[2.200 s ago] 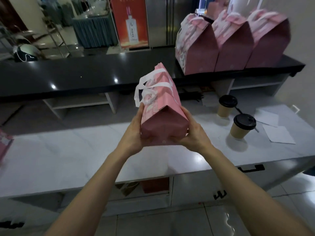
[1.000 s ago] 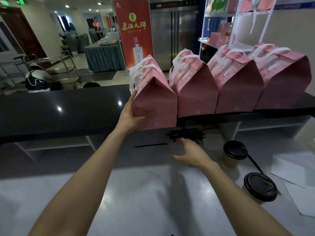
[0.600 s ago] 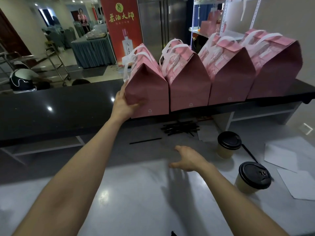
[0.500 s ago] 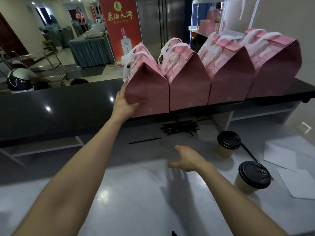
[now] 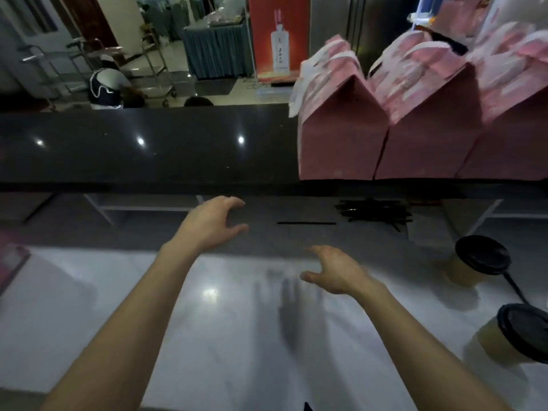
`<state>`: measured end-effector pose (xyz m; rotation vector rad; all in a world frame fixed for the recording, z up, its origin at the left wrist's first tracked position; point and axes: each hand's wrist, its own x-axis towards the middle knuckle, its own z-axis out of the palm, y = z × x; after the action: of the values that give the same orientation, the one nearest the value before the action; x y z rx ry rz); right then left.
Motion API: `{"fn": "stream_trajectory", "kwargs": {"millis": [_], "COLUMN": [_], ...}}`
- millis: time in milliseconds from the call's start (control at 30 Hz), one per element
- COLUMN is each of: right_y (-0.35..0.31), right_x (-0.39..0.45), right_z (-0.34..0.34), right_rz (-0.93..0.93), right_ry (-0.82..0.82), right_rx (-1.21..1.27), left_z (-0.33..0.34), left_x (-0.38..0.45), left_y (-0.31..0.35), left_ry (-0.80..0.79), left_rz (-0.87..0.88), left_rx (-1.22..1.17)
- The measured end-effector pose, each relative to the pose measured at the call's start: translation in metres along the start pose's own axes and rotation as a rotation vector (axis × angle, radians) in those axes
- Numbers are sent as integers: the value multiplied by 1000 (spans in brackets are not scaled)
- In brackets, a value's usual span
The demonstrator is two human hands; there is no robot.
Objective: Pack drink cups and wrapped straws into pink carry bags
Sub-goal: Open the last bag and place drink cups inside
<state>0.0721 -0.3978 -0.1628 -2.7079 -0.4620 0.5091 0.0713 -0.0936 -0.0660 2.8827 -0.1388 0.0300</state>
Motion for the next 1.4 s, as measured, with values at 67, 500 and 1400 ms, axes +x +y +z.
{"fn": "stream_trajectory", "kwargs": {"millis": [67, 500, 1400], "right_y": [-35, -362, -769], "right_x": [12, 91, 137], "right_z": [7, 91, 87], "right_rz": [-65, -270, -129], "right_ry": [-16, -52, 22], "right_rx": [-33, -261, -15], "left_z": [7, -66, -240], "left_x": [-38, -210, -335], "left_y": [-43, -317, -548], "left_ry": [-99, -148, 293], "left_rz": [-115, -376, -464], "left_rx": [127, 201, 155]}}
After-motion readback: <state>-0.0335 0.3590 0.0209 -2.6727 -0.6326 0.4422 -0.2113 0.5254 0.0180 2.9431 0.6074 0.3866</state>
